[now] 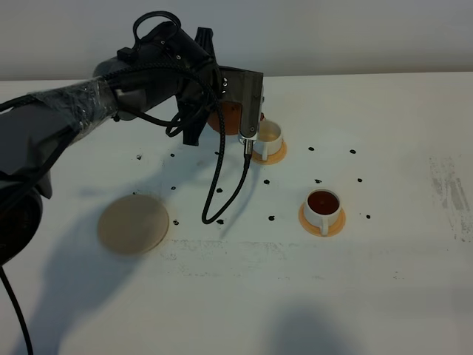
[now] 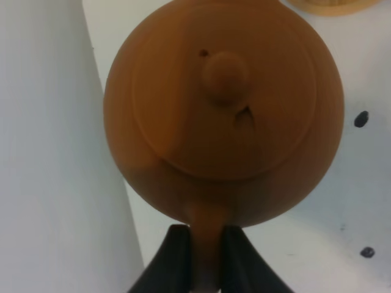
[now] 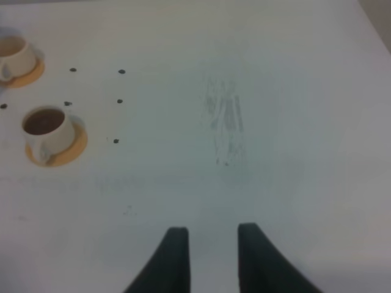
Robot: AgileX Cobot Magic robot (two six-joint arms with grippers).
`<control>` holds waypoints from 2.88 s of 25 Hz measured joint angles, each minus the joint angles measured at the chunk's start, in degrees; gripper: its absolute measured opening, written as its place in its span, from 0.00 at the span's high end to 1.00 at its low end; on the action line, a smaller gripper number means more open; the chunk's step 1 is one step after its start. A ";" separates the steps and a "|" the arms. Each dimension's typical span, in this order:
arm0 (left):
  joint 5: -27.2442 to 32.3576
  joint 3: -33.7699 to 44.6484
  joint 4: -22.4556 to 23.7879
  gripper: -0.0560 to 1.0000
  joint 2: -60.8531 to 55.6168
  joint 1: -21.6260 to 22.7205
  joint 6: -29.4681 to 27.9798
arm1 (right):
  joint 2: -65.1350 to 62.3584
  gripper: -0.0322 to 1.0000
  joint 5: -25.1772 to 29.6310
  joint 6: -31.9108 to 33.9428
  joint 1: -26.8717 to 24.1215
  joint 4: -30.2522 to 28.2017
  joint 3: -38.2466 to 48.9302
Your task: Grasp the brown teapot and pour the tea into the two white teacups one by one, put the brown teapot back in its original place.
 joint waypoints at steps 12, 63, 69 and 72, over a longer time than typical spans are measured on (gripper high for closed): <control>-0.34 0.00 4.66 0.86 0.06 -1.15 0.31 | 0.00 0.76 0.00 0.00 0.00 0.00 0.00; -2.12 0.00 8.94 0.86 1.49 -1.51 7.46 | 0.00 0.75 0.00 0.00 0.00 0.00 0.00; -3.31 0.00 8.99 0.86 1.49 -1.51 7.53 | 0.00 0.75 0.00 0.00 0.00 0.00 0.00; -3.53 0.00 8.99 0.86 1.49 -1.51 7.53 | 0.00 0.75 0.00 0.00 0.00 0.00 0.00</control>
